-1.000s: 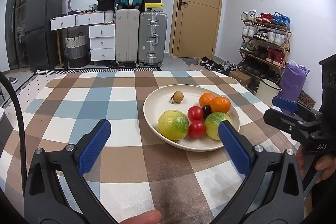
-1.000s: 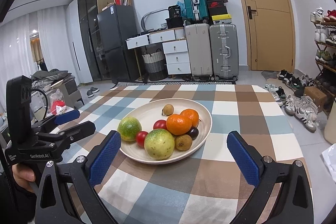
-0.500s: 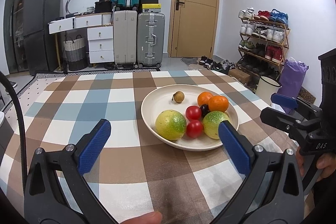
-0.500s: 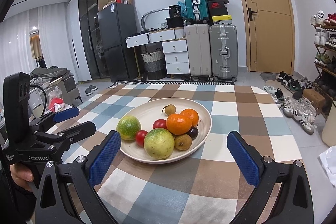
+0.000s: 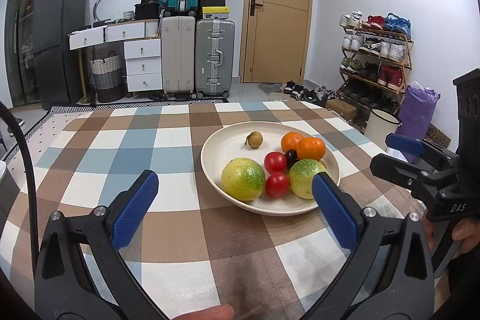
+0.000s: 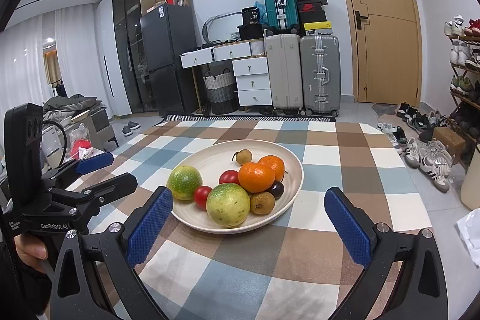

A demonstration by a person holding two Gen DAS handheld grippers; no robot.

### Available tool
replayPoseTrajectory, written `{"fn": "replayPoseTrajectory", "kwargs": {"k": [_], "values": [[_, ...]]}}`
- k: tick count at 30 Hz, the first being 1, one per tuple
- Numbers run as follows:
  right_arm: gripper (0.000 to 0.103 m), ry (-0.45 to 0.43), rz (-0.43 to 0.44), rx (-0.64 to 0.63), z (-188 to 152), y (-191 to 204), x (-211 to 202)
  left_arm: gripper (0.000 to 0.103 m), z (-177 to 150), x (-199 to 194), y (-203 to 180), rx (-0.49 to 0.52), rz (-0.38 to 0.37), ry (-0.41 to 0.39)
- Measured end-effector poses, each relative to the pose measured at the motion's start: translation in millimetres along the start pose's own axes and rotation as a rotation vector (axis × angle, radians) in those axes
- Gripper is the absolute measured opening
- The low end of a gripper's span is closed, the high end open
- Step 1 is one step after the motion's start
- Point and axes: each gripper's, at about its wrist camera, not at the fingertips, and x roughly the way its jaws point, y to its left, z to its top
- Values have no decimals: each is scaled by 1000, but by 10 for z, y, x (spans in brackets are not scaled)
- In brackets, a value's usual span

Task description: Organize fruits

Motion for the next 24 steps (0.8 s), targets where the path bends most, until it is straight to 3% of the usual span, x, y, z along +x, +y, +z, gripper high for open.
{"fn": "replayPoseTrajectory", "kwargs": {"k": [24], "values": [[103, 4, 4, -8, -8, 28, 23, 102, -6, -6, -18, 3, 0, -3]]}}
